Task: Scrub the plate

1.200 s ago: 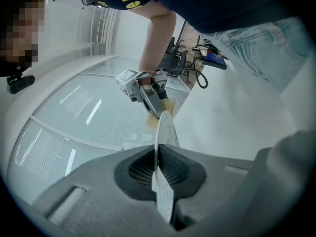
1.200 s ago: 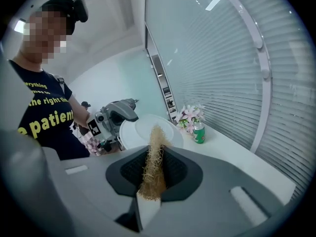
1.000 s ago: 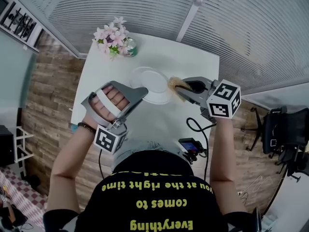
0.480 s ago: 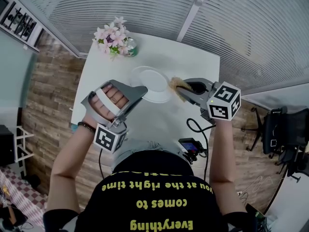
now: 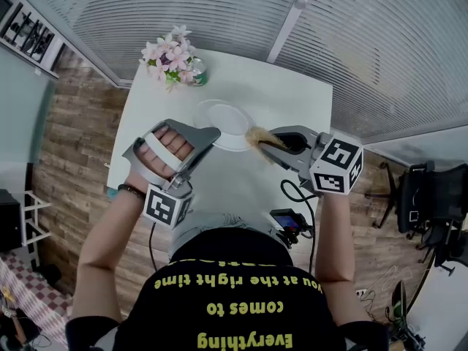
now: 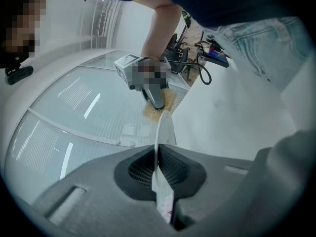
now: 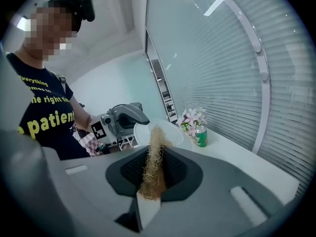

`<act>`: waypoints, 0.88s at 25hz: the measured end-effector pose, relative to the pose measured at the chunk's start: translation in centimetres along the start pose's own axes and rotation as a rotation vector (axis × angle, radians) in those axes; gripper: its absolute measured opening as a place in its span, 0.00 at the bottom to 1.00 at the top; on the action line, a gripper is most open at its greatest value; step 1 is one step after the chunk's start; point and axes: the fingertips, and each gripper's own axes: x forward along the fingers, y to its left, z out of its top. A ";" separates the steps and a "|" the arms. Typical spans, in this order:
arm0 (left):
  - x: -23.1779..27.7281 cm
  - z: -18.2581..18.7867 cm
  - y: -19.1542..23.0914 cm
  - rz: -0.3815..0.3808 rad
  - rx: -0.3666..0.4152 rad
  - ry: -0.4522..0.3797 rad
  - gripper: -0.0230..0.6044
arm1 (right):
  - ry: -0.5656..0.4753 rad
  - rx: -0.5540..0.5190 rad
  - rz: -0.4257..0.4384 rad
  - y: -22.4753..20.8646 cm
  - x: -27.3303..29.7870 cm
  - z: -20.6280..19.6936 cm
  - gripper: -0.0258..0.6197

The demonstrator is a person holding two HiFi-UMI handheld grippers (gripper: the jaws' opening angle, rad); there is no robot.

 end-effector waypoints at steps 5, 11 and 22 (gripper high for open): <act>0.2 0.2 0.3 0.004 -0.002 -0.010 0.05 | -0.010 -0.016 0.029 1.4 0.4 0.8 0.12; 0.3 -0.1 -0.4 -0.015 -0.023 0.002 0.05 | -0.023 -0.032 0.062 2.7 1.2 1.3 0.12; 0.2 -1.2 -1.1 -0.028 -0.020 0.047 0.05 | -0.040 -0.049 0.118 4.6 2.2 2.3 0.12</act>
